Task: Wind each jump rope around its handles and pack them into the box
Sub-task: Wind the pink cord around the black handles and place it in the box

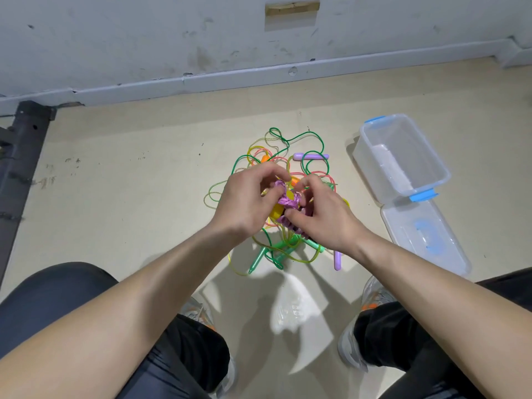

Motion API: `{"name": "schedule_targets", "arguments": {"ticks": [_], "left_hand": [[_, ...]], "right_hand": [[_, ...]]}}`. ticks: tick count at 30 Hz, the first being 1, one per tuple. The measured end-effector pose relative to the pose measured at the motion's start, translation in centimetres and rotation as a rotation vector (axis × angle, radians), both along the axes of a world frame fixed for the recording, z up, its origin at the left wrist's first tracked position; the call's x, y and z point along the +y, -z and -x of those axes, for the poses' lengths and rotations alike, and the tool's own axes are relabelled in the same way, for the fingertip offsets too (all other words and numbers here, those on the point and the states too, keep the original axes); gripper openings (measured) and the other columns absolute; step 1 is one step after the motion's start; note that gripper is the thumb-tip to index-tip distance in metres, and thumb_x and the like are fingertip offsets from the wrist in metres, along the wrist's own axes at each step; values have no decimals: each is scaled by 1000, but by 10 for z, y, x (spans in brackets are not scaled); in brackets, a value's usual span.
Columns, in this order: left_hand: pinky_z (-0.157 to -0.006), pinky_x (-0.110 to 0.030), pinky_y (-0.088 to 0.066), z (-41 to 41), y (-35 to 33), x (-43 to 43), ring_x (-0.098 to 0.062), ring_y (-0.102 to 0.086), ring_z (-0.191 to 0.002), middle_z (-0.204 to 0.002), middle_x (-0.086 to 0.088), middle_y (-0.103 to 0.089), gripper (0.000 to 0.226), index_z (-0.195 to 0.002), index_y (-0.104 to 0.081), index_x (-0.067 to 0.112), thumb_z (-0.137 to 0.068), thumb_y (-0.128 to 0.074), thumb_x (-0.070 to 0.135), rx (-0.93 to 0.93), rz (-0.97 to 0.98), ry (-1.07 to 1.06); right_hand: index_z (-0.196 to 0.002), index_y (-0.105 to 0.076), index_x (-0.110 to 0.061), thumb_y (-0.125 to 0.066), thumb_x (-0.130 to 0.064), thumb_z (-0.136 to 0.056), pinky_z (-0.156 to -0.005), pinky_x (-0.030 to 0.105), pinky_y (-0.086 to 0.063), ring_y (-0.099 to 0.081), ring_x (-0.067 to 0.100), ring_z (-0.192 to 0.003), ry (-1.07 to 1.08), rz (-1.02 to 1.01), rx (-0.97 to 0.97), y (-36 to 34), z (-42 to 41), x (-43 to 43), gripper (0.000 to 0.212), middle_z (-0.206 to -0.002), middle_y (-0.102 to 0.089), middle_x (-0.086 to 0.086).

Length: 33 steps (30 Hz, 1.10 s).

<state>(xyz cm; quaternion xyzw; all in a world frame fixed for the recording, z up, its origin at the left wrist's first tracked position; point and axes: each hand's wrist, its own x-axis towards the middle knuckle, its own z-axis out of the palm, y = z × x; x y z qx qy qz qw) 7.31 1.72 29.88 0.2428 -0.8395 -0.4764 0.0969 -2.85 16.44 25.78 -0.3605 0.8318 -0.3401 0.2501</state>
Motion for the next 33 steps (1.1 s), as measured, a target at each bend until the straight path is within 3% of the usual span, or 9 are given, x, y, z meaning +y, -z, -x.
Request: {"name": "schedule_targets", "arguments": {"ticks": [4,6,9,12,16,20,23,28,33], "left_hand": [[-74,-29,-55,3,-13,0,-10,-70,-73,-87,11,-69,19,-102,-72,24,-90,-67,10,68,61,76],[-75,-28,-55,5,-18,1,-9,-71,-74,-89,11,-71,17,-98,-74,23,-90,-68,9,88,53,106],[-72,-24,-54,8,-20,3,-10,-72,-76,-90,8,-72,20,-94,-74,25,-90,-68,6,90,-53,132],[-68,-18,-51,10,-22,2,-6,-68,-67,-91,0,-70,23,-91,-72,23,-91,-68,1,99,-105,86],[-68,-17,-51,9,-18,-3,-3,-62,-58,-87,0,-70,22,-86,-73,24,-88,-72,2,55,-85,10],[-67,-15,-50,12,-16,-3,0,-61,-56,-79,3,-68,23,-84,-73,23,-88,-72,1,63,-140,-47],[-72,-20,-54,17,-17,-6,-8,-68,-66,-81,-2,-71,23,-83,-74,25,-87,-74,2,80,-165,-85],[-78,-28,-59,23,-12,-6,-17,-72,-78,-85,-8,-74,18,-89,-76,17,-87,-74,0,130,-299,-109],[-88,-24,-55,25,-7,-11,-13,-71,-104,-111,-5,-76,29,-127,-64,13,-98,-65,17,84,-521,-93]], "right_hand": [[-115,-59,-40,-52,-70,-71,-89,19,-37,-41,6,-109,-18,9,-17,-4,0,-5,54,-110,-47,-9],[-111,-62,-34,-50,-69,-75,-92,27,-39,-40,11,-113,-35,11,57,-10,3,-9,51,-111,-47,-10],[-92,-64,-24,-50,-55,-88,-80,42,-50,-58,15,-90,-145,12,5,-14,9,-11,34,-86,-61,-9],[-74,-47,-15,-39,-62,-89,-70,47,-50,-55,22,-67,-162,-76,-44,-12,10,-7,51,-66,-55,5],[-73,-46,-14,-30,-72,-88,-68,47,-48,-54,23,-66,-186,-210,70,-2,6,2,62,-62,-53,1],[-70,-42,-14,-39,-61,-97,-60,39,-41,-53,28,-70,-133,-323,150,1,2,1,54,-64,-52,1],[-67,-39,-15,-35,-69,-96,-60,38,-33,-50,29,-69,-88,-401,208,-6,3,-4,61,-64,-51,0],[-67,-43,-14,-34,-74,-92,-62,37,-41,-57,30,-71,14,-393,118,-4,2,-10,66,-68,-58,4],[-67,-35,-19,-39,-59,-101,-60,37,-29,-39,23,-61,155,-190,-212,-6,5,-13,53,-63,-39,3]]}}
